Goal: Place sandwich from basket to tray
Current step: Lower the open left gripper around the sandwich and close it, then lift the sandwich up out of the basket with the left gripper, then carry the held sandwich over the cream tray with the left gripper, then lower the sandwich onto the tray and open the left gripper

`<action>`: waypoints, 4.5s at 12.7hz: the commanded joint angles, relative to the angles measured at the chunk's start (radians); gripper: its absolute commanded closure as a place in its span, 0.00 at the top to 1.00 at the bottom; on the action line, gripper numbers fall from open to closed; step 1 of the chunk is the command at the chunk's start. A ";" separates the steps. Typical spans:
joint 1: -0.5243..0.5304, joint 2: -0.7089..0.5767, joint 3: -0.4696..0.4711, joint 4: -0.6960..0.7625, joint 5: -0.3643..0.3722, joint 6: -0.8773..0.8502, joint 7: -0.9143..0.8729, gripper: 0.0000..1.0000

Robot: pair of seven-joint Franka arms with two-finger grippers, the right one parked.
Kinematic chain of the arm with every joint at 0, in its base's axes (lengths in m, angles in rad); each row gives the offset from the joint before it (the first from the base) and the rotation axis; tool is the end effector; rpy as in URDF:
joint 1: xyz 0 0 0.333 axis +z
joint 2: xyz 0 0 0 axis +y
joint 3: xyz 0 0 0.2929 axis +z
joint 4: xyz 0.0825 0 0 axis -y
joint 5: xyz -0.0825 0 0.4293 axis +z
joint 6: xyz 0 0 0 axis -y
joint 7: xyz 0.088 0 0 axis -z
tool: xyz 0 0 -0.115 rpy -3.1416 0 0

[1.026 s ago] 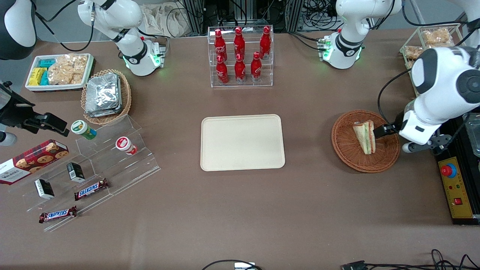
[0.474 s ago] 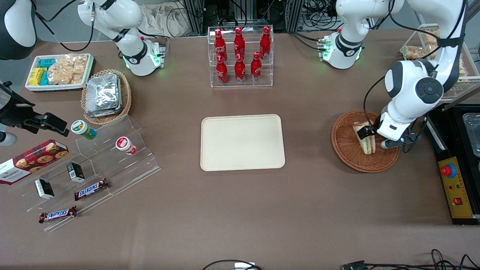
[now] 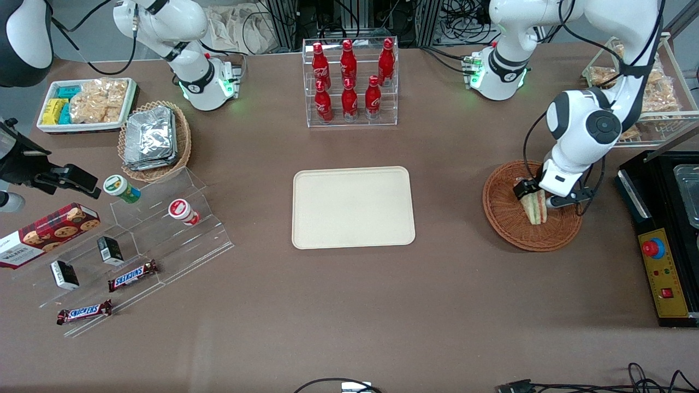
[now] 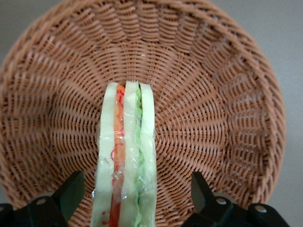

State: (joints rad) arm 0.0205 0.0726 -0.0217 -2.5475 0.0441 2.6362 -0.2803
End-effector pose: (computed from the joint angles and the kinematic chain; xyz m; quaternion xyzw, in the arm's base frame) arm 0.4788 -0.0017 0.1744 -0.9927 -0.1201 -0.0094 0.0088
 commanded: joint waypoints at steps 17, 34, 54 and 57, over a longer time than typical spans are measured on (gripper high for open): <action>0.004 -0.119 0.003 0.226 0.014 -0.394 0.095 0.21; -0.160 0.047 -0.235 1.053 0.043 -1.171 -0.160 0.21; -0.297 0.450 -0.426 0.704 0.117 -0.377 -0.453 0.25; -0.297 0.470 -0.396 0.613 0.122 -0.228 -0.453 0.25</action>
State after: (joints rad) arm -0.2803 0.5476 -0.4212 -1.8784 0.1528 2.3285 -0.7322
